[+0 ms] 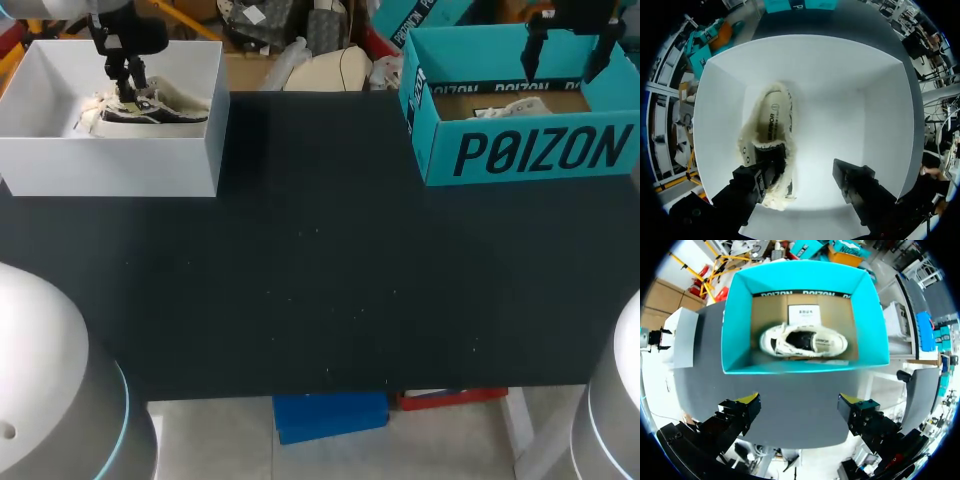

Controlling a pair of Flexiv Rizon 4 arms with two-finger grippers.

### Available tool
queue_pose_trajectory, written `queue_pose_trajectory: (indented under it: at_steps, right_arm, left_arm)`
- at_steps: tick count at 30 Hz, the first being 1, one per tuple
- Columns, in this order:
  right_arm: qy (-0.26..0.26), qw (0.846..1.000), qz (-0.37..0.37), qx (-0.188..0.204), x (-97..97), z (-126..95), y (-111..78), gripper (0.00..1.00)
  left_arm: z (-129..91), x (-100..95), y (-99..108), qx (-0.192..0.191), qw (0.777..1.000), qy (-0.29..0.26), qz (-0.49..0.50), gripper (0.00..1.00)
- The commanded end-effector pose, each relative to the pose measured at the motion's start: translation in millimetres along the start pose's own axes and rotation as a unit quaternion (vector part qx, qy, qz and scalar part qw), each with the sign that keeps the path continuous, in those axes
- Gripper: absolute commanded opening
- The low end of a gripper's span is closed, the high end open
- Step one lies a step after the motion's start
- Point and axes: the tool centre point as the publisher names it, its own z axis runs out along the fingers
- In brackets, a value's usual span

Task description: Take the shoe out of the shoebox, open the shoe tongue, remove and reinsert the insole, then place the shoe into the shoebox

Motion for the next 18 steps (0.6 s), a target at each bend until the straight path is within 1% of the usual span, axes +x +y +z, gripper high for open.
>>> queue_pose_trajectory:
  at_steps: [1, 4, 6, 12, 18]
  right_arm:
    - [0.000, 1.000, 0.000, 0.000, -0.1, 0, 0.0, 1.00]
    - [0.000, 1.000, 0.000, 0.000, -0.1, 0, 0.0, 1.00]
    - [0.000, 1.000, 0.000, 0.000, -0.1, 0, 0.0, 1.00]
    - [0.000, 1.000, 0.000, 0.000, -0.1, 0, 0.0, 1.00]
    - [0.000, 1.000, 0.000, 0.000, -0.1, 0, 0.0, 1.00]
  left_arm:
    - [5, -12.0, 0, -0.009, 1.000, 0.015, 0.009, 0.47]
    - [11, -15.7, 1, -0.014, 1.000, 0.017, 0.010, 0.46]
    - [14, -17.8, 2, -0.016, 1.000, 0.019, 0.009, 0.48]
    - [26, -23.6, 3, -0.020, 0.999, 0.027, 0.007, 0.48]
    - [35, -20.0, 2, -0.022, 0.999, 0.039, 0.014, 0.46]
